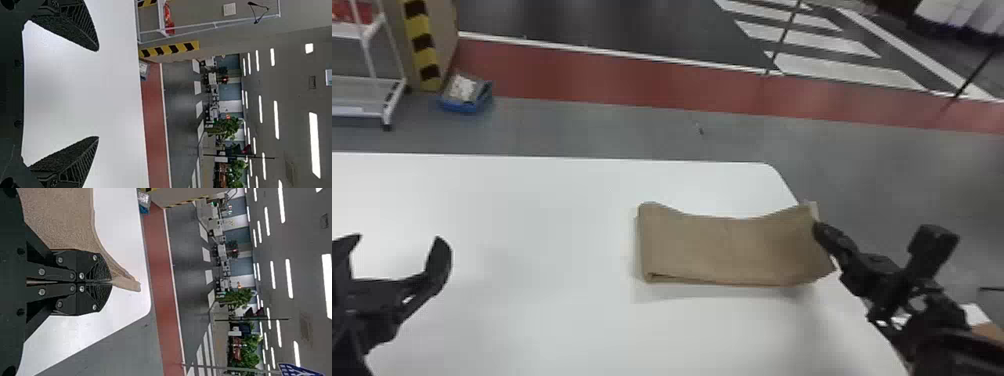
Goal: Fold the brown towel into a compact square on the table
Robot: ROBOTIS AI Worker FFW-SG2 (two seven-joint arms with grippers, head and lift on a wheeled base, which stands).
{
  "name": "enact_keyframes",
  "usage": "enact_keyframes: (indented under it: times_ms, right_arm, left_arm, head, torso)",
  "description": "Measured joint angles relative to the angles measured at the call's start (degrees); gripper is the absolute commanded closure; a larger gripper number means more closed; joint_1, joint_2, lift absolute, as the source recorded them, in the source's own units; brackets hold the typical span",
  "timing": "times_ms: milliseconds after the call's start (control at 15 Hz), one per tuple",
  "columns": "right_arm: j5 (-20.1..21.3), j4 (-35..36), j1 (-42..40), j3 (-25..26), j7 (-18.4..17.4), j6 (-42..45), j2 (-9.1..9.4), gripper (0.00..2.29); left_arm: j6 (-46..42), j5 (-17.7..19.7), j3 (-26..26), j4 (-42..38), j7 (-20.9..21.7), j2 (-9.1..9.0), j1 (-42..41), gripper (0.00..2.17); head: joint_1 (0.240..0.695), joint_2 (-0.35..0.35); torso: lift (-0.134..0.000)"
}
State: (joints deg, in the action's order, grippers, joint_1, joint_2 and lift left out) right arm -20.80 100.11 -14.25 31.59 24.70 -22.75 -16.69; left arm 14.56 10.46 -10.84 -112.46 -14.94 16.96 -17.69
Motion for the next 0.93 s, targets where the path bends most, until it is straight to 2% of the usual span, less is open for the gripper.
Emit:
enact_keyframes:
  times_ms: [200, 267, 333, 400, 733, 933]
  right_arm:
    - [2.4, -4.7, 1.8, -1.4, 0.3, 1.6, -0.18, 1.44]
    - [2.6, -5.3, 1.9, -1.5, 0.3, 2.4, -0.17, 1.15]
    - [2.7, -5.7, 1.8, -1.4, 0.3, 2.9, -0.15, 0.5]
    - [2.7, -5.7, 1.5, -1.2, 0.0, 3.2, -0.09, 0.0]
    - [2.7, -2.1, -2.2, 2.0, -1.2, 3.8, 1.86, 0.05]
    - [1.2, 1.4, -4.9, 3.6, -0.8, 4.8, 3.06, 0.05]
  left_arm:
    - [-0.4, 0.0, 0.5, -0.3, 0.0, 0.06, -0.9, 0.08]
    - [-0.5, 0.0, 0.6, -0.4, 0.0, 0.08, -1.1, 0.08]
    - [-0.6, 0.0, 0.7, -0.4, 0.0, 0.08, -1.2, 0.08]
    - [-0.7, 0.0, 0.7, -0.4, 0.0, 0.09, -1.2, 0.08]
    - [-1.3, 0.0, 0.3, -0.4, 0.2, -0.06, -0.6, 0.08]
    - [-2.2, 0.9, -0.6, -0.3, 1.6, -0.38, 0.4, 0.08]
  head:
    - [0.695, -0.316]
    - [0.695, -0.317]
    - [0.695, -0.318]
    - [0.695, -0.32]
    - [0.695, -0.35]
    - [0.695, -0.35]
  torso:
    - [-0.125]
    - [-0.125]
    - [-0.125]
    - [-0.125]
    - [-0.125]
    - [-0.125]
